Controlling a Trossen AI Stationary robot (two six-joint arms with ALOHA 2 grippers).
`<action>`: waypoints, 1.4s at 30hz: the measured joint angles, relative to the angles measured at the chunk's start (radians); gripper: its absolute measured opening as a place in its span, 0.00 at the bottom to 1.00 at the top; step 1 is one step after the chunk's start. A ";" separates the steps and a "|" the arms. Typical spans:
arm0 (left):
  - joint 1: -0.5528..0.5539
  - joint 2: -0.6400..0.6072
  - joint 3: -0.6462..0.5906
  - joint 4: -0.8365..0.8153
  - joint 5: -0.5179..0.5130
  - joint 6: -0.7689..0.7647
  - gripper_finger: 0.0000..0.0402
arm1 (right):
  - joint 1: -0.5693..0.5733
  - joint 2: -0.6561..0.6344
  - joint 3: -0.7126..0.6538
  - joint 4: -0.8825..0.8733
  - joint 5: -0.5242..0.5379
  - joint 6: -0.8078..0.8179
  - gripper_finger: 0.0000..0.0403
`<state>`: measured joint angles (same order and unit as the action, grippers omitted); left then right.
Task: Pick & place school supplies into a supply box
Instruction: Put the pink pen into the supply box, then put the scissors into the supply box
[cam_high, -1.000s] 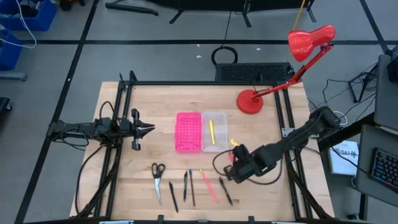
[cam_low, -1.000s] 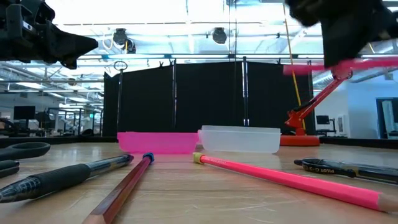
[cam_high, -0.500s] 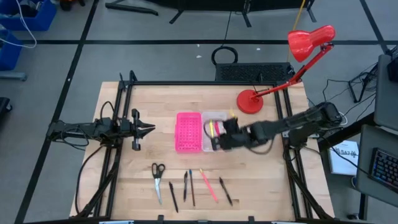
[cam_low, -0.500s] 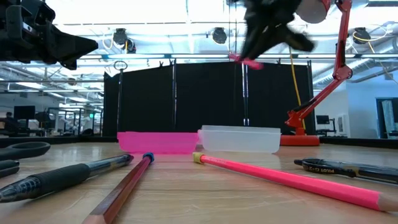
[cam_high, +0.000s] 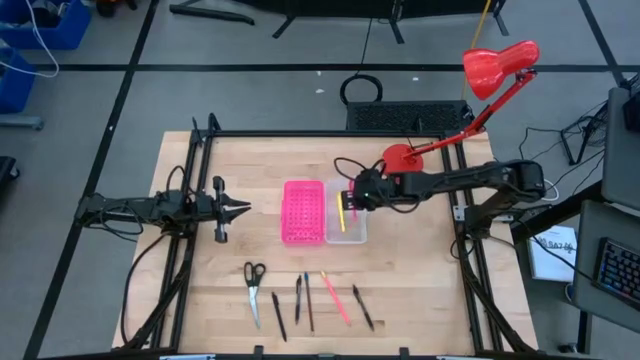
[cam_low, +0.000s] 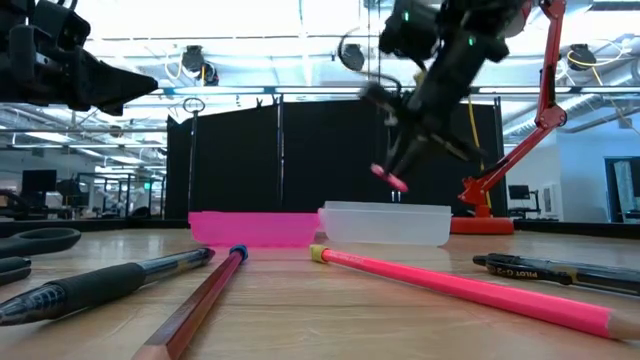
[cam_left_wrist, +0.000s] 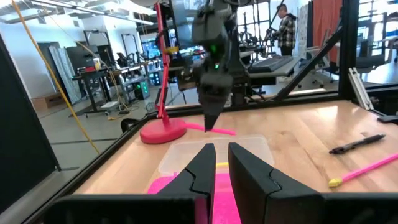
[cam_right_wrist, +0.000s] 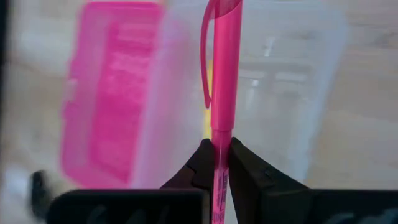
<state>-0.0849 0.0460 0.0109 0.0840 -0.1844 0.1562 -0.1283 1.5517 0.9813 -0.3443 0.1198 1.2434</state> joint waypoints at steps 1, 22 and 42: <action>0.000 0.000 0.000 0.000 0.000 0.000 0.13 | -0.006 0.002 -0.011 0.007 -0.012 0.000 0.04; 0.000 0.000 0.000 -0.002 -0.034 0.018 0.13 | -0.017 0.224 -0.031 0.220 -0.069 0.009 0.07; 0.000 0.000 0.000 -0.018 -0.025 -0.032 0.13 | -0.024 -0.012 -0.032 0.196 0.119 -0.304 0.38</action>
<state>-0.0848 0.0456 0.0109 0.0657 -0.2096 0.1243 -0.1523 1.5397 0.9489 -0.1485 0.2387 0.9392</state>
